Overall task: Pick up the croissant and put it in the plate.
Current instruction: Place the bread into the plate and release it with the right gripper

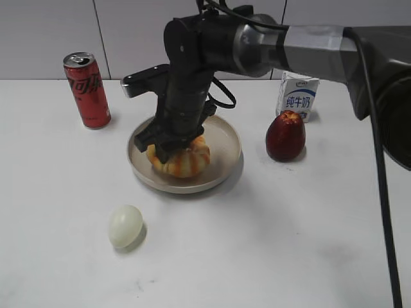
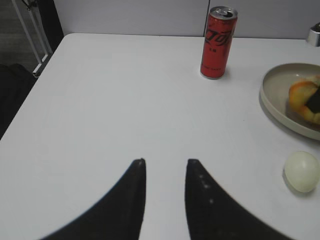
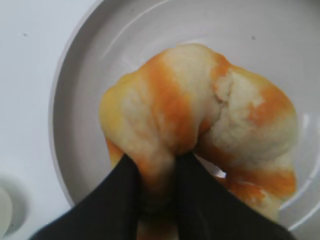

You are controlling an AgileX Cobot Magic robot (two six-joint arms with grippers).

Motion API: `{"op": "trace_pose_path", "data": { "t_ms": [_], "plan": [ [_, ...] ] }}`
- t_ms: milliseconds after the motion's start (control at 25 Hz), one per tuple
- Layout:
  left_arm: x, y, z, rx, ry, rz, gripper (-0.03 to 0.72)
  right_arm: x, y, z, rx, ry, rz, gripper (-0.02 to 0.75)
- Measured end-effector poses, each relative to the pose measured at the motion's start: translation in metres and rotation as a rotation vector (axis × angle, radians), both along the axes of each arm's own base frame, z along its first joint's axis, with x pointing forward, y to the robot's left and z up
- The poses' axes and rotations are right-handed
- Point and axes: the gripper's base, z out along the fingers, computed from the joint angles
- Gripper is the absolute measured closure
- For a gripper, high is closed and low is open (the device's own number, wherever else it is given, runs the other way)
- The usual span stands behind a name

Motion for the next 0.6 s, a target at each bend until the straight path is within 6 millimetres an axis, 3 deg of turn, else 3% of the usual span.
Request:
{"op": "trace_pose_path", "data": {
  "t_ms": [80, 120, 320, 440, 600],
  "plan": [
    [0.000, 0.000, 0.000, 0.000, 0.000, 0.000, 0.489, 0.001, -0.001, 0.001, -0.010, -0.012, 0.005, 0.181],
    [0.000, 0.000, 0.000, 0.000, 0.000, 0.000, 0.489, 0.002, -0.001, 0.003, -0.021, -0.023, 0.011, 0.145],
    [0.000, 0.000, 0.000, 0.000, 0.000, 0.000, 0.489, 0.004, -0.004, 0.029, -0.043, -0.049, 0.027, 0.120],
    [0.000, 0.000, 0.000, 0.000, 0.000, 0.000, 0.489, 0.002, -0.010, 0.066, -0.013, -0.090, 0.022, 0.120],
    [0.000, 0.000, 0.000, 0.000, 0.000, 0.000, 0.489, -0.010, -0.032, 0.130, 0.021, -0.130, 0.009, 0.121]
  ]
}}
